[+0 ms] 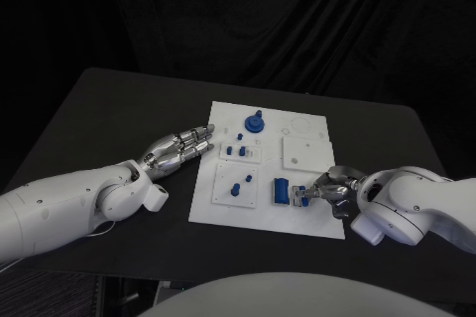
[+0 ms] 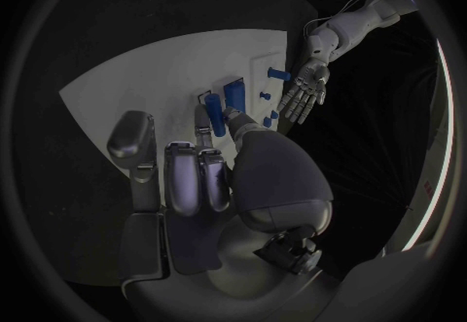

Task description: Assemble the parts on the task board

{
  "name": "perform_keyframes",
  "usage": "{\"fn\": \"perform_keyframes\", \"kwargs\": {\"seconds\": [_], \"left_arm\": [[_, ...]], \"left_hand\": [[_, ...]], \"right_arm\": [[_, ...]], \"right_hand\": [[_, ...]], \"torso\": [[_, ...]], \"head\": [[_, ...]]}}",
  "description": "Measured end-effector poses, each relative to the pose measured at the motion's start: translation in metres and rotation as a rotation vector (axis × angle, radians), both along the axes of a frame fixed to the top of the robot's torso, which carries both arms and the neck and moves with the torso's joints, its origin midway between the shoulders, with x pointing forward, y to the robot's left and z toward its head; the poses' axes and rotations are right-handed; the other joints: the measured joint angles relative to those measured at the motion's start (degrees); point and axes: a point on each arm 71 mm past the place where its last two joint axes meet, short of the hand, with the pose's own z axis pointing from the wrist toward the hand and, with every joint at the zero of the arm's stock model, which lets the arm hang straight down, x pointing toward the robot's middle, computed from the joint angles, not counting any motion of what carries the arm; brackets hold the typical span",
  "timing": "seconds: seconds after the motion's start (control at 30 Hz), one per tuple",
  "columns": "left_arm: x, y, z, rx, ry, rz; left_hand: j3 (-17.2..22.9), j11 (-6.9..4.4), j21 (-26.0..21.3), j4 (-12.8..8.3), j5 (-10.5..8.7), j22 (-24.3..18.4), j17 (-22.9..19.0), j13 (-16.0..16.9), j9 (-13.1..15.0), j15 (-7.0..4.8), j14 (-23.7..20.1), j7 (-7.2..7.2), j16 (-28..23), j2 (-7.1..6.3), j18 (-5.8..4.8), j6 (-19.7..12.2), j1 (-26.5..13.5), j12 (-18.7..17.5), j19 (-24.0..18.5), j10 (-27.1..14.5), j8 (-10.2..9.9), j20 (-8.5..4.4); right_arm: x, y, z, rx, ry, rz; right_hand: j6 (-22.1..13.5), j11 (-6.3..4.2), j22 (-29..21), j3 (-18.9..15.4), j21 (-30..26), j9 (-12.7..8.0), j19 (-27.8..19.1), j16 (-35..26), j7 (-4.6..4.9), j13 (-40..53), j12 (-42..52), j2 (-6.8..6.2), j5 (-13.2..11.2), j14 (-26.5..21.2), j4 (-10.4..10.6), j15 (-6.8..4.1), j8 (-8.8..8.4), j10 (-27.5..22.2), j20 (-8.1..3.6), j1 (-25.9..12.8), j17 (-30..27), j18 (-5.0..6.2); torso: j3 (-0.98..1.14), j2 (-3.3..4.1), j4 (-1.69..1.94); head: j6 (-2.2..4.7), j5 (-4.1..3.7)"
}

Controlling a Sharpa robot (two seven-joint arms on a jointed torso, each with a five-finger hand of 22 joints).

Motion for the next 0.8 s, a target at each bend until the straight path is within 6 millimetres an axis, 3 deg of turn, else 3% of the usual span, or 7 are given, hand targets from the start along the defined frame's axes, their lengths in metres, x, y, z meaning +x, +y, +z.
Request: {"fn": "perform_keyframes", "kwargs": {"seconds": [0.8], "left_arm": [[-0.001,0.001,0.000,0.000,0.003,-0.001]], "left_hand": [[0.0,0.00,0.0,0.0,0.00,0.0,0.0,0.0,0.0,0.00,0.0,0.00,0.0,0.00,0.00,0.0,0.0,0.0,0.0,0.0,0.0,0.00]], "right_arm": [[0.015,0.002,-0.006,-0.039,-0.013,0.013]], "right_hand": [[-0.1,0.00,0.0,-0.6,0.0,-0.2,0.0,0.0,0.10,0.0,0.0,0.46,0.0,0.0,0.6,0.00,0.29,0.0,0.00,-0.5,0.0,0.00]], "torso": [[-0.02,0.01,0.04]], "head": [[0.00,-0.02]]}}
